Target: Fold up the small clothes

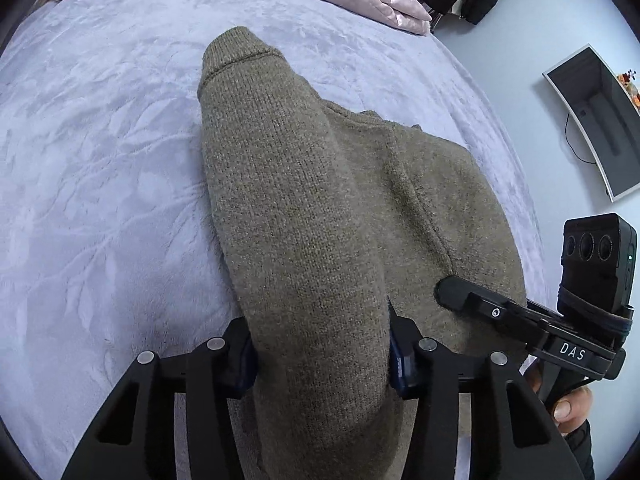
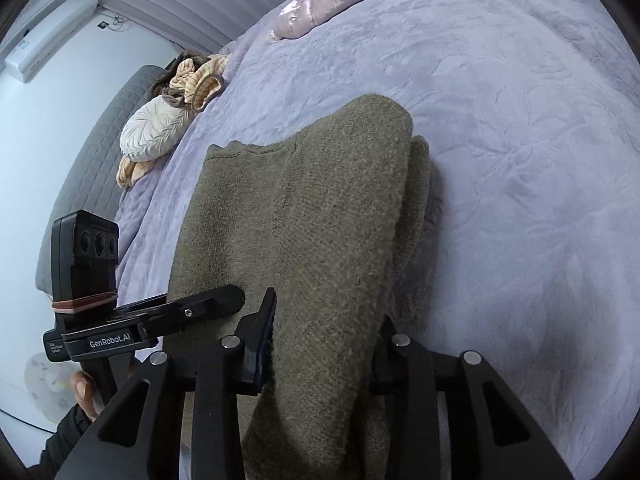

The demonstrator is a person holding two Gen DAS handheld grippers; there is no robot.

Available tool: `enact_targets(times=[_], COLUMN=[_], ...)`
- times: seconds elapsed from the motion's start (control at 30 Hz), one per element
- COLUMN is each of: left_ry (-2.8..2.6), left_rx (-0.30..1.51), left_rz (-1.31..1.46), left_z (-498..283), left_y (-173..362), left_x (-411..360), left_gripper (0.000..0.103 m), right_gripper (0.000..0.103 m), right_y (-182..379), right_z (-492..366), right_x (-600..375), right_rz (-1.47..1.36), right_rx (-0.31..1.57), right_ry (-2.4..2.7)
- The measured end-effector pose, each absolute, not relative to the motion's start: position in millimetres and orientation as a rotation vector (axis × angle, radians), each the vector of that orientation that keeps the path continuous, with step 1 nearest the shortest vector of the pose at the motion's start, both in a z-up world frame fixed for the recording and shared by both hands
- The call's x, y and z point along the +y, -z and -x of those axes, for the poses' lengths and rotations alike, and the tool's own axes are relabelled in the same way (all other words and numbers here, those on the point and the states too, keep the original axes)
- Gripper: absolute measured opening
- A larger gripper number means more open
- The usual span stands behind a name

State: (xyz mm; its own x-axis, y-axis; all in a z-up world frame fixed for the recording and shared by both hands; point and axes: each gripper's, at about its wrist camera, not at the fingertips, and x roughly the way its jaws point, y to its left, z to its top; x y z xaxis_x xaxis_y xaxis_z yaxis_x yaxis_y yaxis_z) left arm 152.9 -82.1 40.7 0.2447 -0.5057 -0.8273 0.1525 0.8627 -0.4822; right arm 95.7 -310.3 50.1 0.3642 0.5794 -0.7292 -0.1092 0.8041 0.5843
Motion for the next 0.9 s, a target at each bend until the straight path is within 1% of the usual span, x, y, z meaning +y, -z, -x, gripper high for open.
enact_targets(times=[0.1, 0.3, 0.9], left_ry=[0.462, 0.448, 0.416], left_rx=[1.253, 1.272, 1.278], left_rz=[0.34, 0.298, 0.205], left_z=[-140, -122, -47], left_y=[-47, -56, -82], left_x=[-67, -67, -49], left_gripper=[0.051, 0.051, 0.051], right_gripper=[0.037, 0.036, 0.036], right_y=[-64, -82, -95], right_z=[-91, -76, -17], right_x=[-305, -295, -276], right_rz=[-0.467, -0.431, -0.422], right_rx=[1.108, 1.112, 1.129], right_ry=[-0.459, -0.436, -0.44])
